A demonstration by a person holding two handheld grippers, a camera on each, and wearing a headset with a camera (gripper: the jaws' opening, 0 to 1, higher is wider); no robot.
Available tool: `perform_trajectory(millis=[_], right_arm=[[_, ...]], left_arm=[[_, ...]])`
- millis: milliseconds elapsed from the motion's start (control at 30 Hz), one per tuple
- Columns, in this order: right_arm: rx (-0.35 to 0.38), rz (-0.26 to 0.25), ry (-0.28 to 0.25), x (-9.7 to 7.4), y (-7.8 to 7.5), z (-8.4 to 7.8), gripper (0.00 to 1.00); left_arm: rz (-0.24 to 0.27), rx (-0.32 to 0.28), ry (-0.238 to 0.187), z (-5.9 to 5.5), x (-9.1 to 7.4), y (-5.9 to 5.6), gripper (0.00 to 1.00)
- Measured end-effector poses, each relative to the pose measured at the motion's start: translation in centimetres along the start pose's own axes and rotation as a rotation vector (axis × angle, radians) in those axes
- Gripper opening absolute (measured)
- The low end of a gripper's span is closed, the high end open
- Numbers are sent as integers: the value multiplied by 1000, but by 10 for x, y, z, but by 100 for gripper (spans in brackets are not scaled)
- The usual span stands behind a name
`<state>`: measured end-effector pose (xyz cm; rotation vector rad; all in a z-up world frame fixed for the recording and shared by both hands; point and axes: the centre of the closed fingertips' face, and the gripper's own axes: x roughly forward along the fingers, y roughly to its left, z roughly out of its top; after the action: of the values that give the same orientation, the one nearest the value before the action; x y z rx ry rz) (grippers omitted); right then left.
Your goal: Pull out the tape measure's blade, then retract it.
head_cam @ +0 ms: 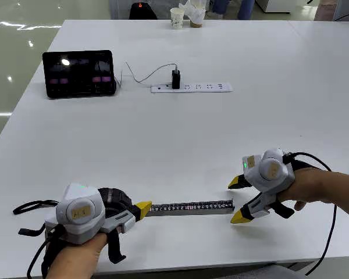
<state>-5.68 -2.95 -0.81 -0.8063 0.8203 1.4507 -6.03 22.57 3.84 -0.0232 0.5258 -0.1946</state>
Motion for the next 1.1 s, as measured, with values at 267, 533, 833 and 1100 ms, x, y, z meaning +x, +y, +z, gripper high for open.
perform_trajectory(millis=[267, 533, 833, 1100], right_arm=[[-33, 24, 25, 2, 3, -1, 26], [-60, 22, 54, 6, 3, -3, 15], [-69, 21, 97, 7, 2, -2, 12], [-35, 15, 135, 8, 0, -3, 11]], left_arm=[[-8, 5, -5, 1, 0, -3, 99], [-4, -6, -16, 2, 0, -1, 99], [6, -21, -9, 1, 0, 0, 95], [58, -52, 49, -13, 1, 14, 81]])
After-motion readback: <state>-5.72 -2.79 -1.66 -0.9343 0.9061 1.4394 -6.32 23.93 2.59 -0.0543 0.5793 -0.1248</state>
